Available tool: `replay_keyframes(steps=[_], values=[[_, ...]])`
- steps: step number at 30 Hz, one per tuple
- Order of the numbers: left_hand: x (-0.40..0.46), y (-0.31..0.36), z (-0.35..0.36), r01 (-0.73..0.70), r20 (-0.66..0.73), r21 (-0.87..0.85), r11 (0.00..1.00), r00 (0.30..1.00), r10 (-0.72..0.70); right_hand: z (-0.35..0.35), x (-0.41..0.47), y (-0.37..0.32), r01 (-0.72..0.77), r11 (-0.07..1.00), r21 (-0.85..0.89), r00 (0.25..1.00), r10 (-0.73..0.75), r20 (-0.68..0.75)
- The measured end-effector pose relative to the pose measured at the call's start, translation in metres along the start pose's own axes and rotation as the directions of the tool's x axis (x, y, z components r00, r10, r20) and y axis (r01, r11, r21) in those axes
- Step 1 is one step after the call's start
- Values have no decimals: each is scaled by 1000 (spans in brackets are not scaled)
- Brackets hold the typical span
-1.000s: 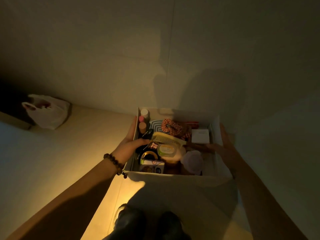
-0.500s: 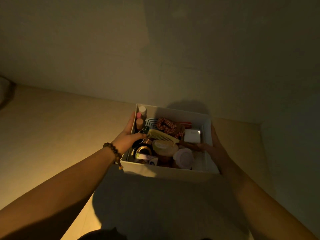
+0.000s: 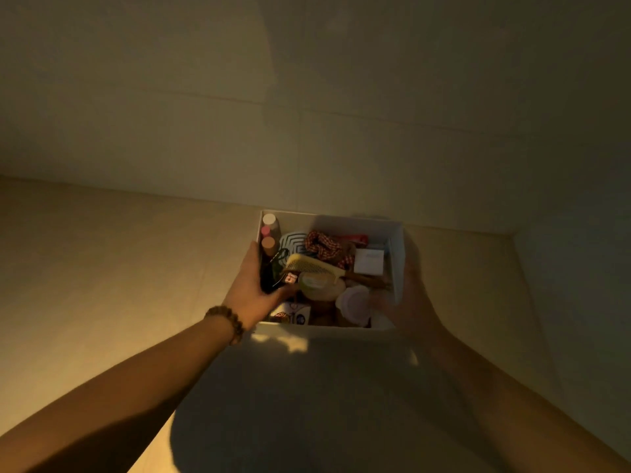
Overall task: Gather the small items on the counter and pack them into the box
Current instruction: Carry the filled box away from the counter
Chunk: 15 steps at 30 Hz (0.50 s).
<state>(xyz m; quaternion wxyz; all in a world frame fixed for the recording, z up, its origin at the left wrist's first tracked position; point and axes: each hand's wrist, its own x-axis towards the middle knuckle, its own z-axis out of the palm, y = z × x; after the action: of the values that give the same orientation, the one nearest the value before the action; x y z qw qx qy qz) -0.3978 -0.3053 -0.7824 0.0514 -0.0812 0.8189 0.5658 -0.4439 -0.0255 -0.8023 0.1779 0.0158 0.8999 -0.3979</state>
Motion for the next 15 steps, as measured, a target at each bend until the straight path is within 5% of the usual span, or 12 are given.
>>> replay_keyframes(steps=[5, 15], values=[[-22, -28, -1, -11, 99, 543, 840, 994, -50, 0, -40, -4, 36, 958, -285, 999, -35, 9], [23, -23, -3, -61, 87, 543, 838, 996, 17, 4, -4, -4, 85, 921, -381, 992, -114, -55]])
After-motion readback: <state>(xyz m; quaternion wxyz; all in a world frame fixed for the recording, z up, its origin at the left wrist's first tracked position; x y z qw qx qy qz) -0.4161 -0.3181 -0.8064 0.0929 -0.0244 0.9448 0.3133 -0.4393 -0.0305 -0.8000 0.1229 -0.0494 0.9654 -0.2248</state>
